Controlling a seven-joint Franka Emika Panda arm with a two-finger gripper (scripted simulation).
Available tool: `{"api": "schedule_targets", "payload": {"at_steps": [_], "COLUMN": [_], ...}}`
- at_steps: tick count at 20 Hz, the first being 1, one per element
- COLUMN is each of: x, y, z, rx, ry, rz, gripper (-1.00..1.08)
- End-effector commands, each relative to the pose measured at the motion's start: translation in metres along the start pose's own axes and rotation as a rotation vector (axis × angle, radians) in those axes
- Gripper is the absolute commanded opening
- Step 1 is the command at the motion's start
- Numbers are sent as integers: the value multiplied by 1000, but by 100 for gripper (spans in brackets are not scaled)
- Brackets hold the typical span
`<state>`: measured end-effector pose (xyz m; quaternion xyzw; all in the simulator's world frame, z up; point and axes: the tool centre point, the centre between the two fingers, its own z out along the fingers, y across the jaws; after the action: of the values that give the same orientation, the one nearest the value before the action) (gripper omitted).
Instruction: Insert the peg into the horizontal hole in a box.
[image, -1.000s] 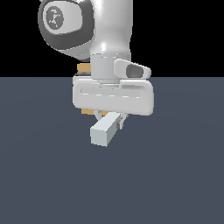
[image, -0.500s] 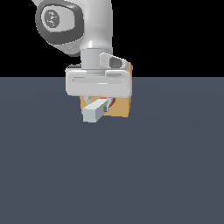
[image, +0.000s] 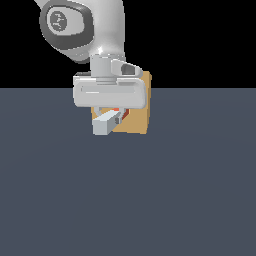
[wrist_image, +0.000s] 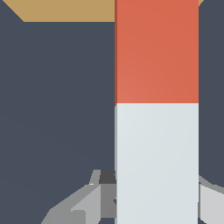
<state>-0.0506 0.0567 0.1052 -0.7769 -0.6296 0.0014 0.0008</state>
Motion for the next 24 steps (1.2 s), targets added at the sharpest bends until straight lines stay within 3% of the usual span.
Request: {"api": "schedule_targets", "payload": {"at_steps": [1, 13, 17, 24], "x": [0, 10, 32, 94], "y": [1, 1, 0, -1], "z": [-2, -1, -1, -2], "rx": [-3, -2, -3, -4], "ry": [1, 1, 1, 2], "rz": [0, 0, 0, 0], "gripper": [-100, -100, -100, -100]}}
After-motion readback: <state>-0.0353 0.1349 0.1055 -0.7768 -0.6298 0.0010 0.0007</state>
